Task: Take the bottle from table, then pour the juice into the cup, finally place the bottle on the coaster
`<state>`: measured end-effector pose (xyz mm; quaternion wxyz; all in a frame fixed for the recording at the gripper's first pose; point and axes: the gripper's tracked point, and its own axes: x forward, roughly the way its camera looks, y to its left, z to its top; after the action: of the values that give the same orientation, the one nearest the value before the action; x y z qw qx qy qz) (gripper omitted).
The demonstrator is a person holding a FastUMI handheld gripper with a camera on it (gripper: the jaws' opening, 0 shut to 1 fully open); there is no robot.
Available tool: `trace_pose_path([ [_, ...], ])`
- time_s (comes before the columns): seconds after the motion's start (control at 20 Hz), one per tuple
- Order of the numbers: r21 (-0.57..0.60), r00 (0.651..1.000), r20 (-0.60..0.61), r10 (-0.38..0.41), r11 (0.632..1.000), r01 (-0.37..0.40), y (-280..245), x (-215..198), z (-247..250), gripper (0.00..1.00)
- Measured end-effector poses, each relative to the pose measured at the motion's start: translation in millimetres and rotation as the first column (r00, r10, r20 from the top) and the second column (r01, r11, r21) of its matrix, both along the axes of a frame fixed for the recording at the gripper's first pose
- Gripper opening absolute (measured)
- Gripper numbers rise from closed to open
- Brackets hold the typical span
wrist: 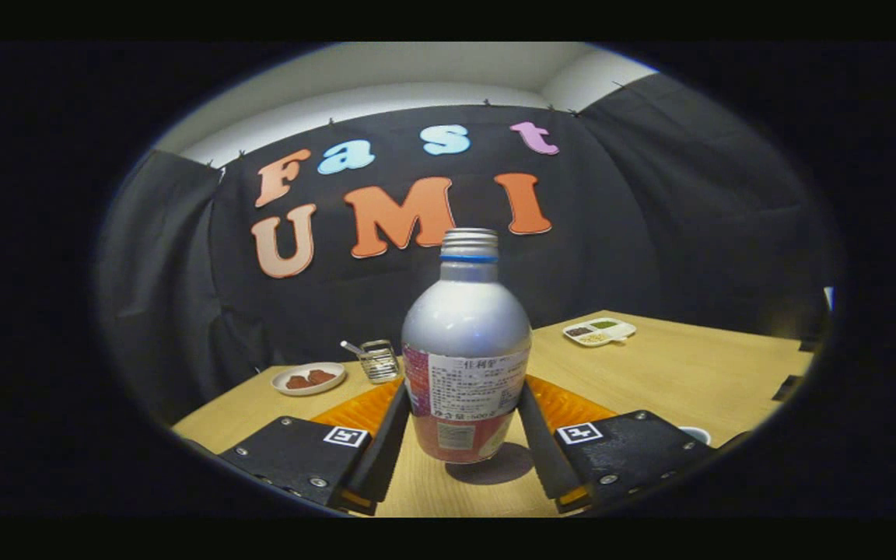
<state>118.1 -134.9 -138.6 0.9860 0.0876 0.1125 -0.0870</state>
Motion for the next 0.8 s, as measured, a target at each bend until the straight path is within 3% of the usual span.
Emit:
trace_pose_path([
  [0.25, -0.157, 0.994, -0.107, 0.026, 0.987, -0.043, 9.8, 8.5, -37.0, 0.74],
  [0.8, -0.142, 0.984, -0.179, 0.019, 0.989, -0.045, 10.8, 10.9, -85.0, 0.75],
])
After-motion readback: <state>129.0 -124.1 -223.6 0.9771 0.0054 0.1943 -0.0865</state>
